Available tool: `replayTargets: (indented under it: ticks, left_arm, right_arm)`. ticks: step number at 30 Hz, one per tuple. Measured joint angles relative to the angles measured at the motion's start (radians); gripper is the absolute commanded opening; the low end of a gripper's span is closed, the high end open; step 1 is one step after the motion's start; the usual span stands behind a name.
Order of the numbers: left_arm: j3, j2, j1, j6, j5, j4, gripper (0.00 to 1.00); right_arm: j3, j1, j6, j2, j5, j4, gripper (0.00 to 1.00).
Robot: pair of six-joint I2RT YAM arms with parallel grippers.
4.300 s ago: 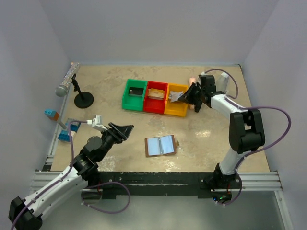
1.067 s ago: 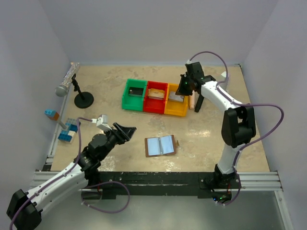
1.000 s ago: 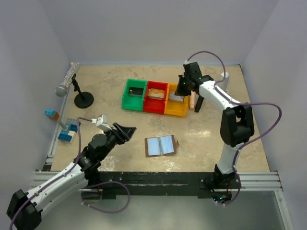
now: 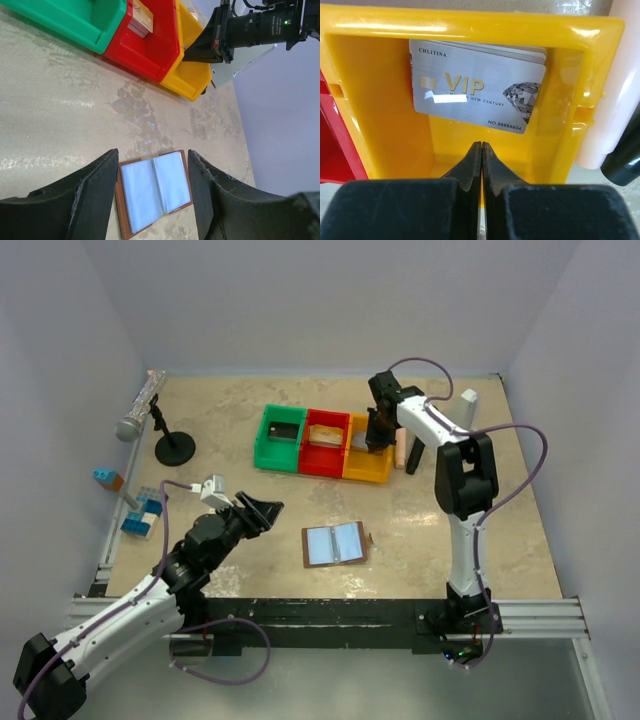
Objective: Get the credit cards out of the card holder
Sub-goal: Place the credit card in the storage box.
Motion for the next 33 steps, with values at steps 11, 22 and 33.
replayTargets:
  ticks: [11,22,33]
  left_arm:
    - [0.004,0.025,0.0,-0.001,0.0,0.001,0.61]
    - [0.004,0.021,0.0,-0.005,0.008,0.008,0.61]
    - [0.004,0.026,0.0,-0.011,0.012,0.015,0.61]
  right_arm:
    - [-0.054,0.04,-0.076,-0.026,0.179,-0.002,0.0]
    - [-0.055,0.074,-0.15,-0.026,0.299,0.018,0.0]
    - [0.042,0.103,-0.139,0.002,0.314,-0.021,0.0]
